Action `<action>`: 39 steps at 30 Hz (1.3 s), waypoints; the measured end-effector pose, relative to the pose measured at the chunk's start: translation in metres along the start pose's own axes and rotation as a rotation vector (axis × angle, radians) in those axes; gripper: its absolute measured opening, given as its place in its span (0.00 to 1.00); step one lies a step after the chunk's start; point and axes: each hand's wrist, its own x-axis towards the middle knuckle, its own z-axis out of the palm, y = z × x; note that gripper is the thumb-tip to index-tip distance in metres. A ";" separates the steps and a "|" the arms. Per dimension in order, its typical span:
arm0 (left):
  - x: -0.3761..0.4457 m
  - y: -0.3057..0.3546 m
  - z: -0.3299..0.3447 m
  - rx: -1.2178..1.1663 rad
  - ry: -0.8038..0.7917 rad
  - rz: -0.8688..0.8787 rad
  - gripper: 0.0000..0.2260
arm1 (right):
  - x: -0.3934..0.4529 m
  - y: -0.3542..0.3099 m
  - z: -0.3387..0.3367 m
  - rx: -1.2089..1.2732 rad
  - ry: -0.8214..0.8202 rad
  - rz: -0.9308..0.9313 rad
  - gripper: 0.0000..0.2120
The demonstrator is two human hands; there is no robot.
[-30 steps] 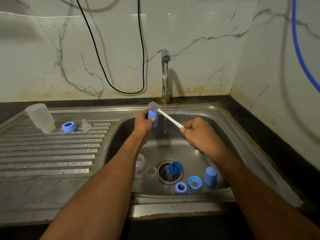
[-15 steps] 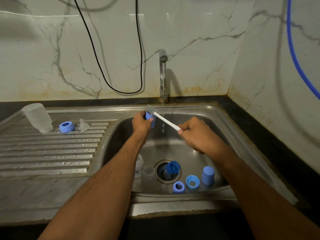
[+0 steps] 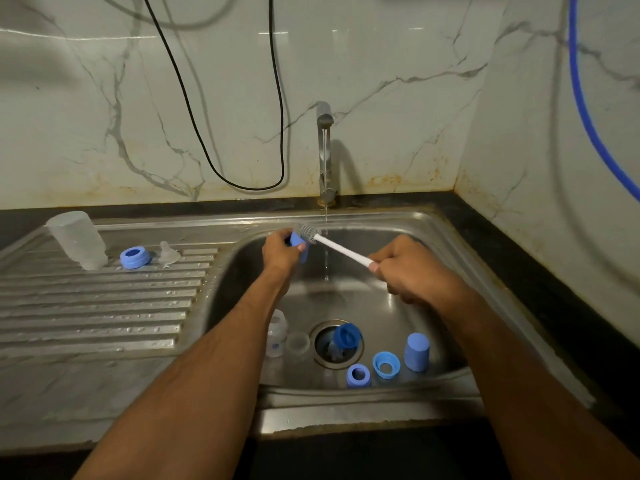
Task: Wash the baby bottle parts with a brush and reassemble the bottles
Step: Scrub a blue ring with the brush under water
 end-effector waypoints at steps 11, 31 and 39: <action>-0.009 0.019 0.035 0.036 -0.058 0.063 0.19 | 0.020 0.029 -0.006 0.120 0.210 0.136 0.10; 0.009 0.002 0.037 -0.114 -0.002 -0.073 0.17 | 0.031 0.035 0.002 0.079 0.236 0.077 0.09; 0.004 0.013 0.029 -0.653 -0.056 -0.418 0.09 | 0.029 0.035 0.003 0.050 0.237 0.069 0.09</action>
